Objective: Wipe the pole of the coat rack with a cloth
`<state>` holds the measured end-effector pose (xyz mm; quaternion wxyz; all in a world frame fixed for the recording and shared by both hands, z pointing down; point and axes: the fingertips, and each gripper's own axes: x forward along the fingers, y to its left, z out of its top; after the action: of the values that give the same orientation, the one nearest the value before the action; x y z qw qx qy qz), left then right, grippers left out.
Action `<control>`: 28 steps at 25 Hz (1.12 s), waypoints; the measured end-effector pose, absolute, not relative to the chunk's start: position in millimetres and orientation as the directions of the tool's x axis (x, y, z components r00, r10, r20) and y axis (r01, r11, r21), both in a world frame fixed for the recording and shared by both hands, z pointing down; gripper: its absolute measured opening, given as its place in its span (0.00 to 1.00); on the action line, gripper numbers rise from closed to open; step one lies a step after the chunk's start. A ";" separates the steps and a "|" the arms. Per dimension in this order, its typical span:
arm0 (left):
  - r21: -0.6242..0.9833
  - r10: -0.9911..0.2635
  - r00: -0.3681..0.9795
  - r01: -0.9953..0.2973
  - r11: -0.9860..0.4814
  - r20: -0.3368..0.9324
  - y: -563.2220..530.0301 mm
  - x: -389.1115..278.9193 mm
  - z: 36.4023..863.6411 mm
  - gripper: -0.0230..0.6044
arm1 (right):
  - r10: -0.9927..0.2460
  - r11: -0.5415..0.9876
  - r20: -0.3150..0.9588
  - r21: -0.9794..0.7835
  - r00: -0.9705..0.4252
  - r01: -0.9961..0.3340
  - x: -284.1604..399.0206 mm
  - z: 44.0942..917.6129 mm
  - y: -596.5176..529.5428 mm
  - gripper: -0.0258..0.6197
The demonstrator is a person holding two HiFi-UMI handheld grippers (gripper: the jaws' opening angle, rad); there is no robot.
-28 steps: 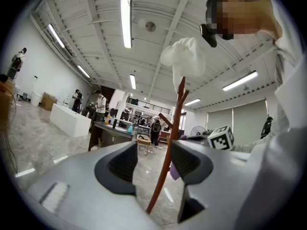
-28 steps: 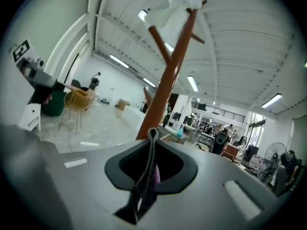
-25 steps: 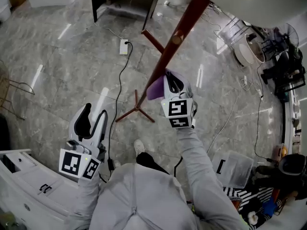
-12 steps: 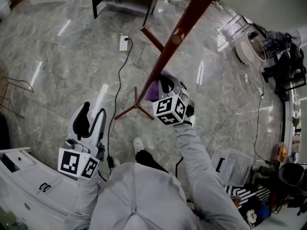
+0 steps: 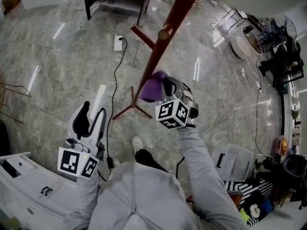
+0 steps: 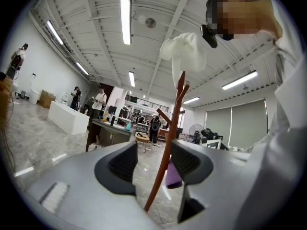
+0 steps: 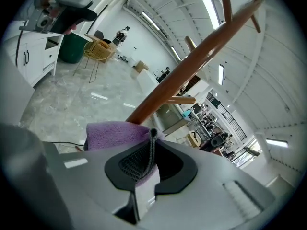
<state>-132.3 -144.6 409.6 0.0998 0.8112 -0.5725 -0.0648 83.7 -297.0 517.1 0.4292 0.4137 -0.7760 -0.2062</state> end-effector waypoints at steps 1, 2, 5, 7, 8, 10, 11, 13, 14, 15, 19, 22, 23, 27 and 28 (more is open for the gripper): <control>0.236 -0.940 0.340 -0.915 -0.328 0.009 -145.1 -131.5 409.5 0.41 | -0.823 0.567 0.492 0.676 -0.284 -0.470 88.0 515.1 -295.8 0.09; 0.235 -0.939 0.344 -0.913 -0.332 0.009 -145.7 -130.5 409.5 0.41 | -0.827 0.560 0.488 0.678 -0.279 -0.476 92.4 513.1 -294.7 0.09; 0.232 -0.933 0.359 -0.908 -0.348 0.006 -146.6 -125.2 408.7 0.41 | -0.841 0.538 0.476 0.683 -0.258 -0.494 107.7 506.7 -291.4 0.09; 0.230 -0.929 0.370 -0.904 -0.360 0.003 -147.2 -121.2 407.0 0.41 | -0.850 0.523 0.469 0.685 -0.242 -0.508 118.2 501.9 -289.5 0.09; 0.229 -0.927 0.375 -0.902 -0.365 0.001 -147.5 -119.3 406.1 0.41 | -0.853 0.515 0.466 0.685 -0.235 -0.515 123.3 499.6 -288.6 0.09; 0.227 -0.923 0.385 -0.898 -0.376 -0.002 -147.7 -115.6 404.7 0.41 | -0.861 0.500 0.459 0.686 -0.219 -0.528 133.7 495.7 -286.0 0.09; 0.226 -0.921 0.390 -0.896 -0.381 -0.003 -147.8 -113.8 404.4 0.41 | -0.865 0.492 0.455 0.687 -0.210 -0.535 139.1 493.9 -284.6 0.09; 0.223 -0.916 0.401 -0.893 -0.392 -0.006 -148.1 -110.1 403.7 0.41 | -0.874 0.472 0.446 0.692 -0.192 -0.546 150.0 489.9 -281.9 0.09; 0.222 -0.914 0.405 -0.891 -0.397 -0.008 -148.2 -108.5 403.3 0.41 | -0.879 0.463 0.441 0.694 -0.184 -0.551 155.0 487.6 -280.6 0.09; 0.222 -0.912 0.410 -0.889 -0.402 -0.009 -148.2 -106.9 402.8 0.41 | -0.883 0.454 0.435 0.696 -0.176 -0.556 159.6 485.0 -279.3 0.09; 0.218 -0.904 0.428 -0.880 -0.421 -0.015 -148.4 -100.2 399.6 0.41 | -0.897 0.420 0.418 0.705 -0.145 -0.571 177.3 474.6 -274.2 0.09; 0.215 -0.898 0.440 -0.875 -0.433 -0.019 -147.7 -94.9 397.6 0.41 | -0.906 0.395 0.405 0.713 -0.119 -0.579 192.0 468.5 -268.2 0.09; 0.213 -0.896 0.443 -0.874 -0.437 -0.020 -147.3 -93.7 397.1 0.41 | -0.909 0.387 0.401 0.716 -0.111 -0.581 196.7 466.6 -265.7 0.09; 0.210 -0.892 0.452 -0.870 -0.447 -0.025 -145.5 -91.4 395.2 0.41 | -0.921 0.352 0.382 0.720 -0.082 -0.597 211.7 458.1 -254.3 0.09; 0.209 -0.890 0.454 -0.869 -0.449 -0.027 -144.8 -90.8 394.8 0.41 | -0.925 0.341 0.373 0.721 -0.076 -0.604 215.1 455.3 -250.9 0.09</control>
<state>-90.8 -144.8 394.8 0.0826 0.8487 -0.5181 -0.0661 215.1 -250.9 455.3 0.4125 0.5403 -0.7072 -0.1945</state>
